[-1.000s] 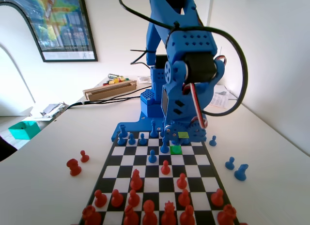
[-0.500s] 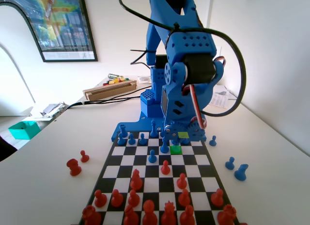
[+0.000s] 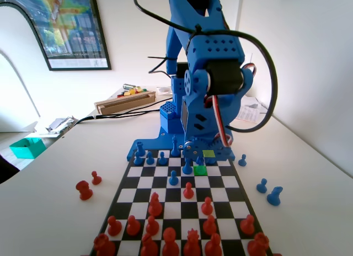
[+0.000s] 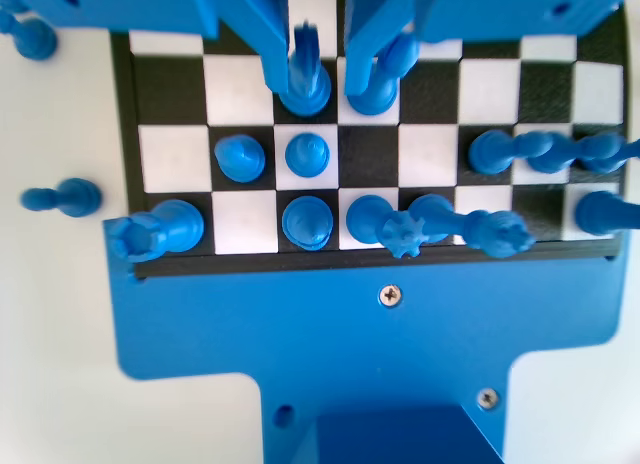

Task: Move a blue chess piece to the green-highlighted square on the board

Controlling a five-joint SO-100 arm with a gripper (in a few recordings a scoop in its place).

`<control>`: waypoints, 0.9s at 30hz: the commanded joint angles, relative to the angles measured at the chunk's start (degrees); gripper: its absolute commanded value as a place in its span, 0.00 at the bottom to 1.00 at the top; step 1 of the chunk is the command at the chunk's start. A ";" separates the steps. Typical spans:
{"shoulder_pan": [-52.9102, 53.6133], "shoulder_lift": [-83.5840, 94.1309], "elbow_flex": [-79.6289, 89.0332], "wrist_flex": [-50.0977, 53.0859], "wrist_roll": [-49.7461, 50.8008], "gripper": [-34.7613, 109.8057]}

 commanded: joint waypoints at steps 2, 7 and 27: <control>-0.44 4.13 -3.69 3.08 -0.09 0.32; -0.79 6.33 -7.82 6.94 0.97 0.32; -0.62 33.66 -14.85 23.73 -0.44 0.26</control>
